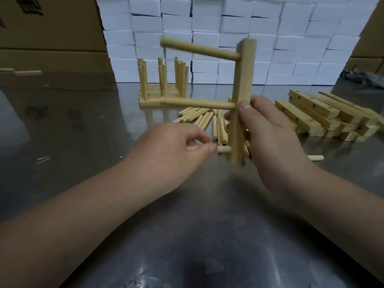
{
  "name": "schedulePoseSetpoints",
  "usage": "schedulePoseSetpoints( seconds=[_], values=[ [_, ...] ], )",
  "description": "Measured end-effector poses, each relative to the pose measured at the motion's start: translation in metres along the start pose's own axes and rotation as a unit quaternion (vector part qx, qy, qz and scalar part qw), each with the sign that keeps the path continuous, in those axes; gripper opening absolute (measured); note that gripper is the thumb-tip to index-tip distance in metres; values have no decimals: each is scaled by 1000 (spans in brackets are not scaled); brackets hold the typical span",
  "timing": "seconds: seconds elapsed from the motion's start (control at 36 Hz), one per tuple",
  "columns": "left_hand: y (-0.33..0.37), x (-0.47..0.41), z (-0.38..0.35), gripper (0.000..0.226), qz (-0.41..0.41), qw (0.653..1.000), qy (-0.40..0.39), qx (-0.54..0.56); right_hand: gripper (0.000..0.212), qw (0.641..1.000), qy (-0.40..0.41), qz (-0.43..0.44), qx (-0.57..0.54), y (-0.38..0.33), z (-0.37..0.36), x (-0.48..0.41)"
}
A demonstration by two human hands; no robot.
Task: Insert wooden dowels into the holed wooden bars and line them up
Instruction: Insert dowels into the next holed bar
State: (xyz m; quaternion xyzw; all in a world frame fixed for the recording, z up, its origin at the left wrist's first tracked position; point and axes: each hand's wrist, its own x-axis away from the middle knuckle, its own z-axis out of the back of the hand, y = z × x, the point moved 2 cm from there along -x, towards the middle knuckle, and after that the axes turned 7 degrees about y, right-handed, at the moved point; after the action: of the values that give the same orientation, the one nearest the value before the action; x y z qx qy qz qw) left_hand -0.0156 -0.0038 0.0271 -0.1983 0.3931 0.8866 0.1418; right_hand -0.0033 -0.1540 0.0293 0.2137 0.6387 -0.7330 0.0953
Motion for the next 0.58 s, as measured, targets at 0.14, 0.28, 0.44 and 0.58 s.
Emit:
schedulePoseSetpoints(
  seconds=[0.14, 0.28, 0.44, 0.58],
  values=[
    [-14, -15, 16, 5, 7, 994, 109, 27, 16, 999, -32, -25, 14, 4, 8, -5],
    [-23, -21, 21, 5, 71, 967, 212, 121, 14, 989, -39, -94, -107, 8, 4, -8],
    [-26, -21, 14, 5, 93, 977, 150, 121, 13, 967, -30, -148, -206, 11, 6, -11],
    [-26, -15, 6, 21, 110, 987, 64, 94, 12, 953, -42, -169, -247, 15, 2, -10]
  ],
)
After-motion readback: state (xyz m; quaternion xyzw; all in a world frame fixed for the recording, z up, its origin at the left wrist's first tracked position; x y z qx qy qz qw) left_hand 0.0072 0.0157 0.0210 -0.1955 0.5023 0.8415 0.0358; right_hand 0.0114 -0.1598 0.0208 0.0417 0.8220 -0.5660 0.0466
